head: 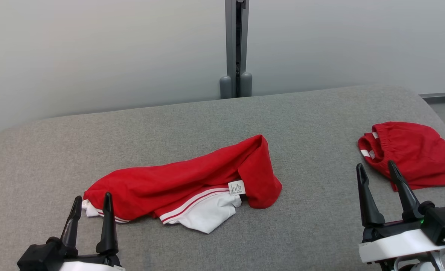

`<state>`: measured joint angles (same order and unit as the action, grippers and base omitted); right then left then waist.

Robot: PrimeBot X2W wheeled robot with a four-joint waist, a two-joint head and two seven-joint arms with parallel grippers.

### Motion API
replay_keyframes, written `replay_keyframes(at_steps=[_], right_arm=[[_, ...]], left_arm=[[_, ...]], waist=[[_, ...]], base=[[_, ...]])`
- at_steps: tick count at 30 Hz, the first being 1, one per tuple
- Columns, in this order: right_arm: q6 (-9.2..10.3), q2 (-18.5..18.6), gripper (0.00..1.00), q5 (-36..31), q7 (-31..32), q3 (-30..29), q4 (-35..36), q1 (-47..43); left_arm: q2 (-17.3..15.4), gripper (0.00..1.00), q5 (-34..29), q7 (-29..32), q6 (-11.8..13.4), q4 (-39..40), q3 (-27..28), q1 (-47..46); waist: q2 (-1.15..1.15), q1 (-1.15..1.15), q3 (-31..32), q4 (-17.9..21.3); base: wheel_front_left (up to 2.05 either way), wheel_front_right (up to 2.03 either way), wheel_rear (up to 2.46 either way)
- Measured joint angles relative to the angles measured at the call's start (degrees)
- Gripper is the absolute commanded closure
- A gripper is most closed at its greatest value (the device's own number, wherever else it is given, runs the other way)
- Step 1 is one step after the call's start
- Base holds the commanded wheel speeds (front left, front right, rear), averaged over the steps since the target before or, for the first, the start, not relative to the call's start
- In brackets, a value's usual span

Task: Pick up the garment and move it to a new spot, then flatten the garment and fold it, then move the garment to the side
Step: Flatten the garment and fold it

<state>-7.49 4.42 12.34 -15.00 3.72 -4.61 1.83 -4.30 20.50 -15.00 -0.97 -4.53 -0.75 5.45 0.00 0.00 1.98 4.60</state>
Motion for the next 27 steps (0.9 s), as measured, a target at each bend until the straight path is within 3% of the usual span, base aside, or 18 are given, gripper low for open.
replay_keyframes(at_steps=[19,27], right_arm=[[0.0,0.07,0.0,0.14,0.0,0.66,-0.34,0.21],[0.0,0.12,0.0,0.2,0.0,1.14,-0.66,0.84]], left_arm=[[1.15,0.0,-1.01,0.15,-1.72,-2.21,0.23,-0.09],[1.44,0.0,8.32,14.26,-3.76,-9.94,-4.15,-2.94]], waist=[[0.0,0.0,-0.11,-0.21],[0.0,0.0,-0.64,0.34]], base=[[0.0,0.0,0.0],[0.0,0.0,0.0]])
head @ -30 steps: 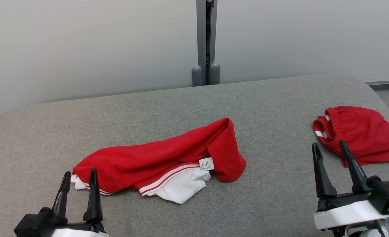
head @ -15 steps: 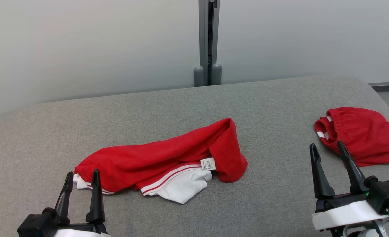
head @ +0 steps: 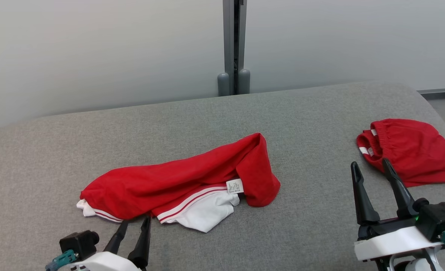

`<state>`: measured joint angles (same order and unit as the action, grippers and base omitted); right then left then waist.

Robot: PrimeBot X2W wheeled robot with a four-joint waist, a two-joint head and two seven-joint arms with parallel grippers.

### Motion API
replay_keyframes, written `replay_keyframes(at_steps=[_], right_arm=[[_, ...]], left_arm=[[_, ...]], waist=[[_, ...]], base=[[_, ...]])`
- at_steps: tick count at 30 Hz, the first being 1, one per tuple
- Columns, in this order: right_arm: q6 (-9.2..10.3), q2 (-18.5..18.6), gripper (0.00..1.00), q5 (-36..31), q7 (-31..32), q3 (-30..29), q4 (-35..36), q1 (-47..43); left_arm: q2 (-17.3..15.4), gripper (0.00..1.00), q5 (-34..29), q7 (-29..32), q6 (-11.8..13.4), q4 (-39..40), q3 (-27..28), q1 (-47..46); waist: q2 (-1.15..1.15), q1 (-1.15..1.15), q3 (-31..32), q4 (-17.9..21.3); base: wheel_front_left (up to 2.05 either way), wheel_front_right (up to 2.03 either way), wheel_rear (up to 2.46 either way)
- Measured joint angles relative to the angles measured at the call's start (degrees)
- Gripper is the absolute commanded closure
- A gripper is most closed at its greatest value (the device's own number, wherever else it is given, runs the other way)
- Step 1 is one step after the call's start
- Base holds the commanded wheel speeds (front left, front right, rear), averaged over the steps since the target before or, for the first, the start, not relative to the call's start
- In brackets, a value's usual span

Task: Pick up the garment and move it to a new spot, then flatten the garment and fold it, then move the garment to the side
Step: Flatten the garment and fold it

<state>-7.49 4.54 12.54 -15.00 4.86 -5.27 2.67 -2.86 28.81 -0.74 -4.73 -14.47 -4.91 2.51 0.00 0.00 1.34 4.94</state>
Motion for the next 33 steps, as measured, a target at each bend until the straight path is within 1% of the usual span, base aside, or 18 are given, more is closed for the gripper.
replay_keyframes(at_steps=[4,8,13,15,18,22,23,24,25,26,31,33], right_arm=[[0.0,0.02,0.0,0.0,0.0,0.78,-0.1,0.44],[0.0,0.03,0.0,0.0,0.0,1.32,-0.24,1.36],[0.0,-0.02,0.0,0.0,0.0,1.53,-0.53,1.57],[0.0,-0.07,0.0,0.0,0.0,1.67,-0.68,1.62],[0.0,-0.16,0.0,0.0,0.0,2.04,-0.79,1.94],[0.0,-0.23,0.0,-0.08,0.0,1.82,-0.73,2.29],[0.0,-0.26,0.0,-0.09,0.0,1.78,-0.73,2.38],[0.0,-0.27,0.0,-0.11,0.0,1.83,-0.75,2.44],[0.0,-0.32,0.0,-0.21,0.0,1.91,-0.77,2.49],[0.0,-0.41,0.0,-0.26,0.0,1.96,-0.78,2.54],[0.0,-0.56,0.0,-0.36,0.0,1.6,-0.77,2.63],[0.0,-0.57,0.0,-0.42,0.0,1.14,-0.78,2.59]], left_arm=[[0.09,0.0,6.62,9.22,-0.45,-6.06,-1.59,-2.76],[0.05,0.0,12.25,14.72,-0.86,-11.22,-0.99,-6.11],[0.08,0.0,17.61,17.97,-1.47,-15.45,0.44,-9.65],[-0.07,0.0,18.64,19.16,-1.64,-17.36,0.68,-10.46],[-0.93,0.0,18.63,18.83,-1.75,-19.8,1.0,-12.21],[-0.76,0.0,20.09,18.12,-2.11,-22.13,1.14,-14.62],[-0.71,0.12,20.3,17.84,-2.2,-22.67,1.12,-15.1],[-0.71,0.56,20.61,17.79,-2.26,-23.32,1.07,-15.62],[-0.78,0.81,20.69,17.67,-2.29,-23.96,0.81,-16.13],[-0.89,1.0,20.57,17.57,-2.32,-24.62,0.3,-16.6],[-1.25,1.0,20.28,15.88,-2.52,-25.06,-1.51,-17.47],[-1.58,1.0,20.52,15.34,-2.53,-23.47,-2.49,-17.51]], waist=[[0.0,0.0,-0.52,0.8],[0.0,0.0,-1.16,2.2],[0.0,0.0,-1.93,4.23],[0.0,0.0,-2.26,4.93],[0.0,0.0,-2.77,5.81],[0.0,0.0,-3.52,6.17],[0.0,0.0,-3.64,6.11],[0.0,0.0,-3.75,6.0],[0.0,0.0,-3.83,5.85],[0.0,0.0,-3.88,5.66],[0.0,0.0,-3.8,4.48],[0.0,0.0,-3.63,3.61]], base=[[0.0,0.0,0.0],[0.0,0.0,0.0],[0.0,0.0,0.0],[0.0,0.0,0.0],[0.0,0.0,0.0],[0.0,0.0,0.0],[0.0,0.0,0.0],[0.0,0.0,0.0],[0.0,0.0,0.0],[0.0,0.0,0.0],[0.0,0.0,0.0],[0.0,0.0,0.0]])
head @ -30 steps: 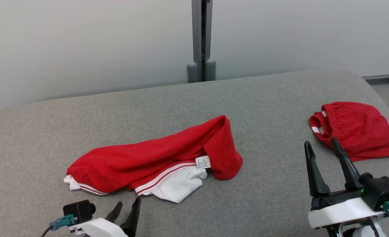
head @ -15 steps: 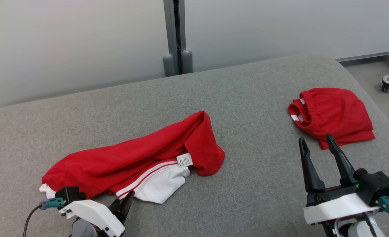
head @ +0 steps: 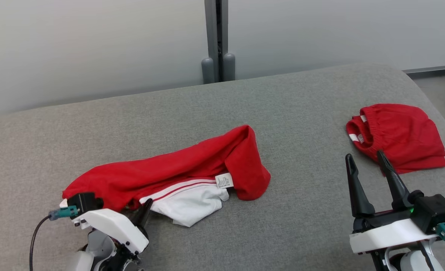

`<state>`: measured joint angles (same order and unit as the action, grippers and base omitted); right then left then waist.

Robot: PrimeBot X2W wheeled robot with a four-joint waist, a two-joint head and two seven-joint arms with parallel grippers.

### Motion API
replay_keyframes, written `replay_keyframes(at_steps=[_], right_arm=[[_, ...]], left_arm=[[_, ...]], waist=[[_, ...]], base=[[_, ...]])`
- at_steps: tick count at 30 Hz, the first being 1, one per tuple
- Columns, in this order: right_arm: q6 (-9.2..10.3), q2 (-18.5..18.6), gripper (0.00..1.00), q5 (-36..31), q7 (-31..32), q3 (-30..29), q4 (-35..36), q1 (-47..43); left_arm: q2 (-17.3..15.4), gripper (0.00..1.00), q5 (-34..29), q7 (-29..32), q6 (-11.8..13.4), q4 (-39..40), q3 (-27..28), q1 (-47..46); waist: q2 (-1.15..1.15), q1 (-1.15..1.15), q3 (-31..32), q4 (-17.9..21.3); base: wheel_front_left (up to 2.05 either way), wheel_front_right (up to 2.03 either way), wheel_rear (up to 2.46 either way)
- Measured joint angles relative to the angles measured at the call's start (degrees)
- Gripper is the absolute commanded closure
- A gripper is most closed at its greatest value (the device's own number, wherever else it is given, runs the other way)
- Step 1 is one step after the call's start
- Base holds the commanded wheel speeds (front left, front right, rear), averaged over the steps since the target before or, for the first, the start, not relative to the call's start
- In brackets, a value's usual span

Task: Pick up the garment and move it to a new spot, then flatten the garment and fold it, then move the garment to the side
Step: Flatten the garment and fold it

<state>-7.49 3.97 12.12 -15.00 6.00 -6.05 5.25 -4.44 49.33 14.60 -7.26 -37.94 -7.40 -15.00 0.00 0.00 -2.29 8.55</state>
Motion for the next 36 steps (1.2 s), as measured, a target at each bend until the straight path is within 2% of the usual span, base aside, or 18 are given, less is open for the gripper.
replay_keyframes(at_steps=[4,9,14,15,23,26,28,29,33,36], right_arm=[[0.0,-0.13,0.0,0.01,0.0,-0.79,0.01,-0.55],[0.0,-0.24,0.0,0.1,0.0,-1.64,-0.13,-1.27],[0.0,-0.22,0.0,0.38,0.0,-1.77,-0.77,-2.01],[0.0,-0.23,0.0,0.38,0.0,-1.65,-1.05,-1.98],[0.0,0.52,0.0,0.54,0.0,-2.04,-2.36,-1.97],[0.0,0.75,0.0,0.56,0.0,-2.31,-3.11,-1.96],[0.0,0.77,0.0,0.69,0.0,-2.02,-3.79,-1.91],[0.0,0.76,0.0,0.73,0.0,-1.86,-4.01,-1.85],[0.0,0.8,0.0,1.05,0.0,-1.6,-4.77,-1.31],[0.0,1.04,0.0,1.14,0.01,-1.62,-5.47,-1.31]], left_arm=[[-1.91,1.0,1.51,-0.1,-0.18,7.55,-2.14,1.7],[-6.12,1.0,1.72,0.12,0.53,17.72,-0.78,8.09],[-9.39,1.0,1.91,2.22,4.34,26.89,1.44,13.68],[-10.72,1.0,1.46,3.15,6.13,29.03,1.93,15.79],[-17.05,1.0,-6.3,1.6,14.49,31.73,4.99,19.64],[-16.63,1.0,-6.54,1.37,15.35,30.74,4.9,19.85],[-16.56,0.6,-7.37,1.42,15.85,28.89,4.17,20.14],[-16.52,0.0,-7.75,1.13,16.0,27.83,3.97,20.16],[-15.79,0.0,-9.35,-1.6,15.74,24.99,2.64,19.74],[-15.02,0.0,-10.87,-6.24,15.23,25.14,2.54,18.72]], waist=[[0.0,0.0,0.74,-2.02],[0.0,0.0,1.79,-5.01],[0.0,0.0,2.29,-7.85],[0.0,0.0,2.37,-8.55],[0.0,0.0,2.27,-8.03],[0.0,0.0,2.21,-7.43],[0.0,0.0,2.16,-6.99],[0.0,0.0,2.15,-6.8],[0.0,0.0,2.26,-6.33],[0.0,0.0,2.45,-6.38]], base=[[0.0,0.0,0.0],[0.0,0.0,0.0],[0.0,0.0,0.0],[0.0,0.0,0.0],[0.0,0.0,0.0],[0.0,0.0,0.0],[0.0,0.0,0.0],[0.0,0.0,0.0],[0.0,0.0,0.0],[0.0,0.0,0.0]])
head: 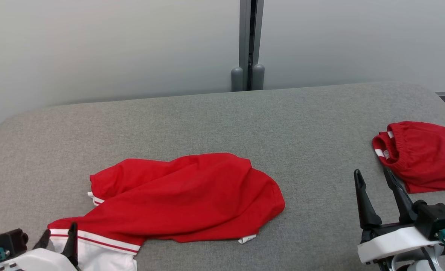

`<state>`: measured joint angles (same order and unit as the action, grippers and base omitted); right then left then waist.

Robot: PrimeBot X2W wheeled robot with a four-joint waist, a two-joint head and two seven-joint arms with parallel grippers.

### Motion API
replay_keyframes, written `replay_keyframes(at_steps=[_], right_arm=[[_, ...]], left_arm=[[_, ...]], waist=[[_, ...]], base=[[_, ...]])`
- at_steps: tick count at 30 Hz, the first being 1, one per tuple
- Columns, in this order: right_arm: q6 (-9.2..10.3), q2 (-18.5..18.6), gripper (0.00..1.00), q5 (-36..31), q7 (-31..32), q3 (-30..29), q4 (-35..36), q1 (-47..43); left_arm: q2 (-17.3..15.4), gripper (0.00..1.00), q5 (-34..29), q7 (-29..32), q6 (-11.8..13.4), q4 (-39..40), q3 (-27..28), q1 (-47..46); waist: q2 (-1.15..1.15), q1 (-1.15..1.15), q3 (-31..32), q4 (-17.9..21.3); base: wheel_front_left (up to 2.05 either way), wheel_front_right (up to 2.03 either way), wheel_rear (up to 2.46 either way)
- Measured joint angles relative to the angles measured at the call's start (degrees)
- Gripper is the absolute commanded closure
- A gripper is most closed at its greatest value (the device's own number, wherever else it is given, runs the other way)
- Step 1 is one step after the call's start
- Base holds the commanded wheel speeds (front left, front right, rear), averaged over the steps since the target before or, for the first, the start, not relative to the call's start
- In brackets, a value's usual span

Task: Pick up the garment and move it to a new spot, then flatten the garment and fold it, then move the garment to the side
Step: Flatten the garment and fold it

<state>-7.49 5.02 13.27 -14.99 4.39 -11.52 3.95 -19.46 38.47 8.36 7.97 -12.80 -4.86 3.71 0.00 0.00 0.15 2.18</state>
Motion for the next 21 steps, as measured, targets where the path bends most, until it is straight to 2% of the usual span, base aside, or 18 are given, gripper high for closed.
replay_keyframes(at_steps=[6,11,17,21], right_arm=[[0.0,0.3,0.0,0.03,-0.01,0.01,-0.24,-0.01],[0.0,0.46,0.0,0.48,-0.01,1.0,-0.77,-0.12],[0.0,1.21,0.0,1.86,-0.01,3.34,-2.48,-0.1],[0.0,2.11,0.0,6.04,3.18,8.88,-7.91,1.15]], left_arm=[[1.08,0.0,-4.15,-10.27,-0.7,4.09,-0.81,-1.14],[3.5,0.0,-6.32,-17.18,-1.91,6.08,-2.85,-1.8],[4.41,0.0,-7.86,-20.35,-2.92,4.55,-4.33,-2.95],[4.69,0.0,-8.7,-21.42,-3.88,4.22,-5.32,-3.25]], waist=[[0.0,0.0,0.58,-0.42],[0.0,0.0,0.75,-0.77],[0.0,0.0,0.85,-2.02],[0.0,0.0,0.84,-3.39]], base=[[0.0,0.0,0.0],[0.0,0.0,0.0],[0.0,0.0,0.0],[0.0,0.0,0.0]])
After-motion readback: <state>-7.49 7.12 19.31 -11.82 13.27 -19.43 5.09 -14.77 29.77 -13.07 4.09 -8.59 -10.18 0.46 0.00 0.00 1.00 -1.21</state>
